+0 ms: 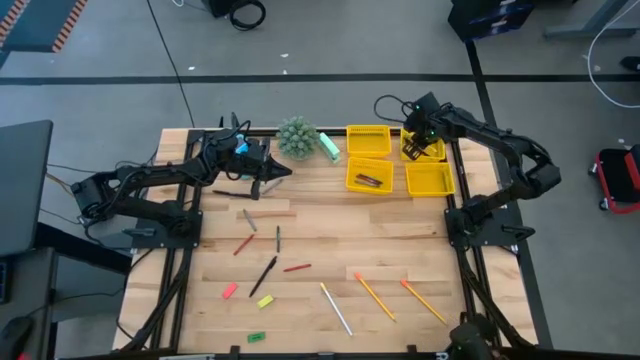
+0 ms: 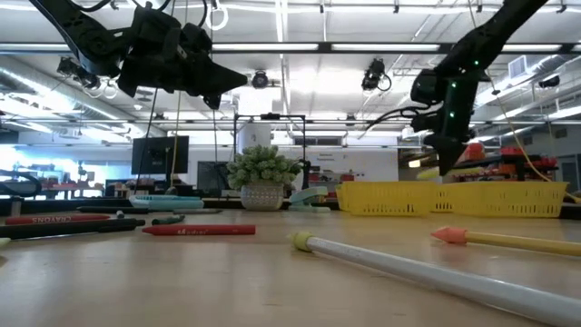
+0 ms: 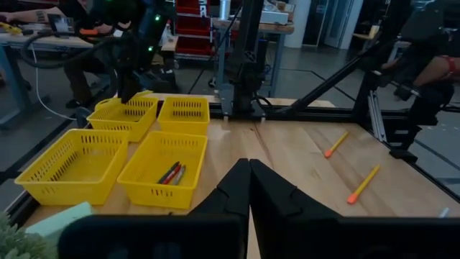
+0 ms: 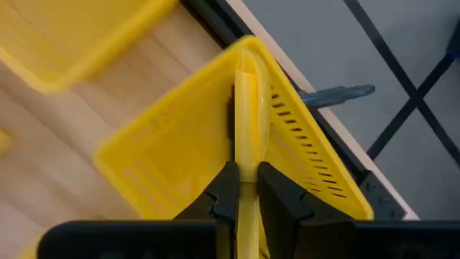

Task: Sort crayons/erasers/pens/pencils in bins
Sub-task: Put the yellow pen into the top right yellow bin, then adjust the bottom left yellow bin

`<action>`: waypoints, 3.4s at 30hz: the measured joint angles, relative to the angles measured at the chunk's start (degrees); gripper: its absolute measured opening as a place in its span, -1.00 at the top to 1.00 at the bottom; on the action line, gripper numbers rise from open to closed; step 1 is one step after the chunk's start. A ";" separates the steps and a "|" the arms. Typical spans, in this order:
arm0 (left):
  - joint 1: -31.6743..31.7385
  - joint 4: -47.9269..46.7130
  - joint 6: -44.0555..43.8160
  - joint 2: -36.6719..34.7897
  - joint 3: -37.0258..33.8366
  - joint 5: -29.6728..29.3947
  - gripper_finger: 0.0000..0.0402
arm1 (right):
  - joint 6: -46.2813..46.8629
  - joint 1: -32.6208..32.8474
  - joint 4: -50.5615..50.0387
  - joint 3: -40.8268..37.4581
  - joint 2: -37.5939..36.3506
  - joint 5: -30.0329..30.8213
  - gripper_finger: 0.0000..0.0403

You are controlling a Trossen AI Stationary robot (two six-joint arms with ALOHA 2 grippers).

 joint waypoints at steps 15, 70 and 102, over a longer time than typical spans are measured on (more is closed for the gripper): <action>0.00 0.04 1.81 0.00 0.00 -0.01 0.94 | -7.95 -1.42 5.34 -4.18 0.63 -0.27 0.77; -1.09 -0.54 2.25 -0.02 0.00 0.10 0.87 | -0.12 1.54 0.81 -0.74 0.46 -3.37 0.44; 0.02 3.16 7.87 -0.02 0.00 -0.11 0.87 | 13.17 45.72 -3.21 6.19 4.61 0.59 0.23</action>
